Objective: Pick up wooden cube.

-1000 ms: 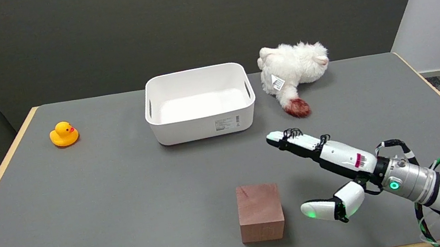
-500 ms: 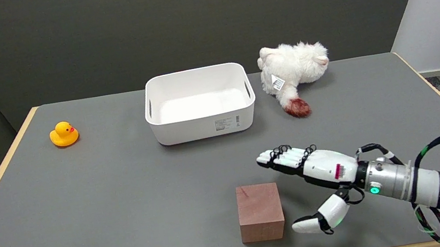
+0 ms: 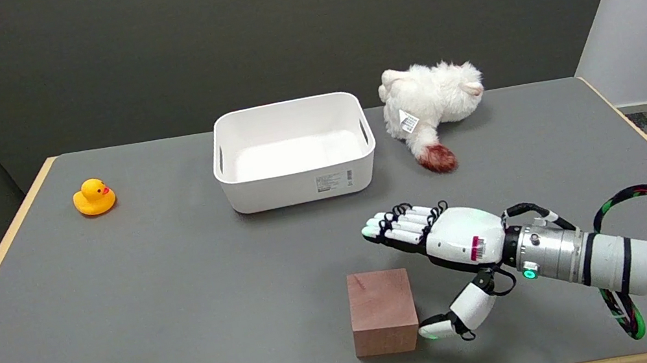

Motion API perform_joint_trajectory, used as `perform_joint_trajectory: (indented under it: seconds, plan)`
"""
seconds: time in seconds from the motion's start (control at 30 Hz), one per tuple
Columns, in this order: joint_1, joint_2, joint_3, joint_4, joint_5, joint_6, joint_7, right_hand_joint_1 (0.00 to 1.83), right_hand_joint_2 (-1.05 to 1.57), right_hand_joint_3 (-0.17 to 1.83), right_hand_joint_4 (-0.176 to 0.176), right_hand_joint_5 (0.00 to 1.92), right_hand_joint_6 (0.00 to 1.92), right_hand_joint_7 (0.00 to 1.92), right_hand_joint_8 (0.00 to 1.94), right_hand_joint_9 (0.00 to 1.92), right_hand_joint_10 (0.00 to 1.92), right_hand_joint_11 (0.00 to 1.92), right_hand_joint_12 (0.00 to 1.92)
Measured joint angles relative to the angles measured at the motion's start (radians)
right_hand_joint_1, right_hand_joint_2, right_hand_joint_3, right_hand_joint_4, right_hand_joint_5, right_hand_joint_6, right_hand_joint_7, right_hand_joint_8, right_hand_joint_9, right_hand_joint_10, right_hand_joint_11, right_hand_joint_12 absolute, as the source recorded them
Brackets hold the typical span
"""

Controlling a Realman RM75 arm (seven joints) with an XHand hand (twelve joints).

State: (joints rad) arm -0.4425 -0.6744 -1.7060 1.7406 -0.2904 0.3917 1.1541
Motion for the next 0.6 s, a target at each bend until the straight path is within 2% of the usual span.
perform_joint_trajectory:
  seconds: [0.07,0.17,0.6]
  plan:
    - [-0.001,-0.002,0.007,0.009,-0.014,-0.009,0.002,0.51,0.51,0.69,-0.095,0.0,0.0,0.0,0.0,0.0,0.01,0.0,0.68]
    - [-0.002,-0.005,0.018,0.019,-0.031,-0.014,0.004,0.5,0.46,0.84,-0.102,0.0,0.0,0.0,0.01,0.0,0.09,0.0,0.71]
    - [-0.022,-0.009,0.07,0.022,-0.09,0.07,0.039,0.48,0.45,0.85,-0.101,0.0,0.0,0.0,0.08,0.0,0.24,0.0,0.78]
